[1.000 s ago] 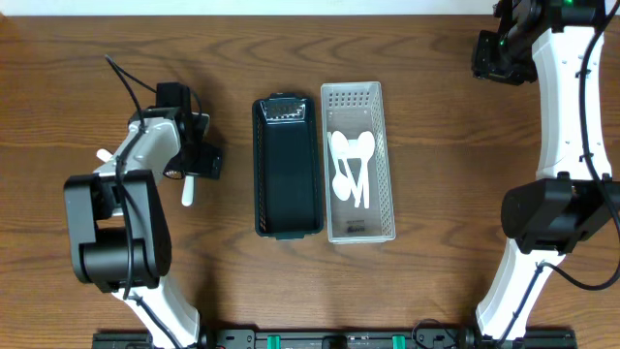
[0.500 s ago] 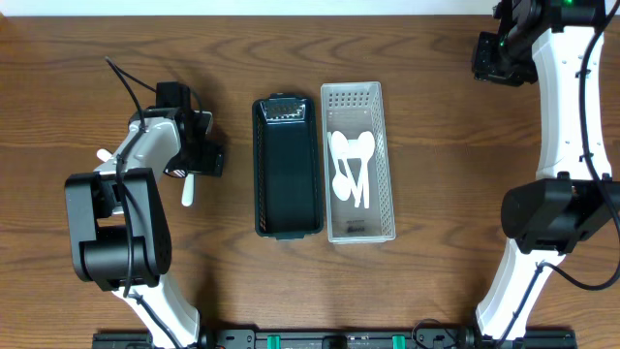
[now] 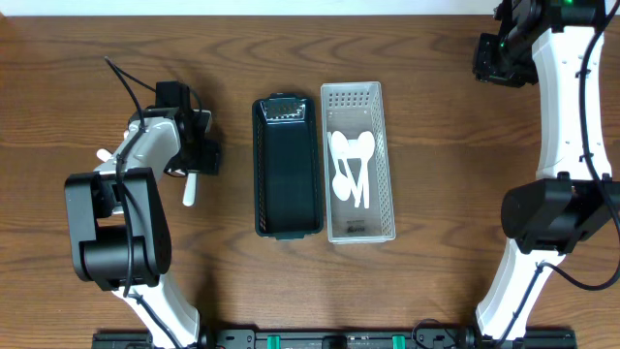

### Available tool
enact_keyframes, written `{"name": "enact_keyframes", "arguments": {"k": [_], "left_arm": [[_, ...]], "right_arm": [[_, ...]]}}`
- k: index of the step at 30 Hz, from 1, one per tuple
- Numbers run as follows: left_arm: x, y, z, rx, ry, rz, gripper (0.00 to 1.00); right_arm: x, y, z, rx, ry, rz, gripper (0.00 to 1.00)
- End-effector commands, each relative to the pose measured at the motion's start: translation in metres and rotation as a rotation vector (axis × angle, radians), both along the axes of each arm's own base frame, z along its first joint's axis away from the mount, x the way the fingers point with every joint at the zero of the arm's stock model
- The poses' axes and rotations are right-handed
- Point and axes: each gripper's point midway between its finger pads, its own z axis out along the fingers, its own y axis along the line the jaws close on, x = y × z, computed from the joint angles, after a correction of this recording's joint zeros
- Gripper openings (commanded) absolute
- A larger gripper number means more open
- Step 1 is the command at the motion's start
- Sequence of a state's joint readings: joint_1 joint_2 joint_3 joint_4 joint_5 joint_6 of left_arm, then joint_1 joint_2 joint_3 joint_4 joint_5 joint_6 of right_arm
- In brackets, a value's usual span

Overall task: Pack container
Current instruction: 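Lower the left gripper onto a white fork and grasp it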

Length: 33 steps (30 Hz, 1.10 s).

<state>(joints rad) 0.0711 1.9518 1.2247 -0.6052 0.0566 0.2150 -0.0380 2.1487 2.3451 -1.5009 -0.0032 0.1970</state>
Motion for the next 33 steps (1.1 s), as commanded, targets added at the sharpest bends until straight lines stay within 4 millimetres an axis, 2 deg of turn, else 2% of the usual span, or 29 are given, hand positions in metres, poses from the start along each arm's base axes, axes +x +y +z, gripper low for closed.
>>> {"name": "enact_keyframes", "arguments": {"k": [1,8,10,13,23,28,33], "left_arm": [[-0.006,-0.003,-0.015,-0.026,0.043,-0.001,0.54],[-0.007,-0.004,-0.015,-0.027,0.05,-0.001,0.42],[-0.008,-0.004,-0.015,-0.027,0.054,-0.001,0.34],[-0.01,-0.004,-0.015,-0.027,0.06,-0.001,0.28],[-0.01,-0.004,-0.014,-0.026,0.06,-0.001,0.14],[-0.008,-0.003,0.002,-0.024,0.031,-0.001,0.12],[-0.003,-0.004,0.04,-0.018,-0.054,-0.003,0.11]], "right_arm": [[0.001,-0.002,0.006,-0.015,-0.015,0.008,0.31],[0.0,-0.003,0.006,-0.018,-0.01,0.007,0.31],[0.0,-0.003,0.006,-0.018,-0.01,0.007,0.31],[0.0,-0.003,0.006,-0.018,-0.01,0.007,0.31],[-0.001,-0.008,0.006,-0.048,-0.008,-0.002,0.31],[-0.001,-0.01,0.006,-0.063,-0.008,0.003,0.31],[-0.001,-0.01,0.006,-0.063,-0.007,0.002,0.31]]}}
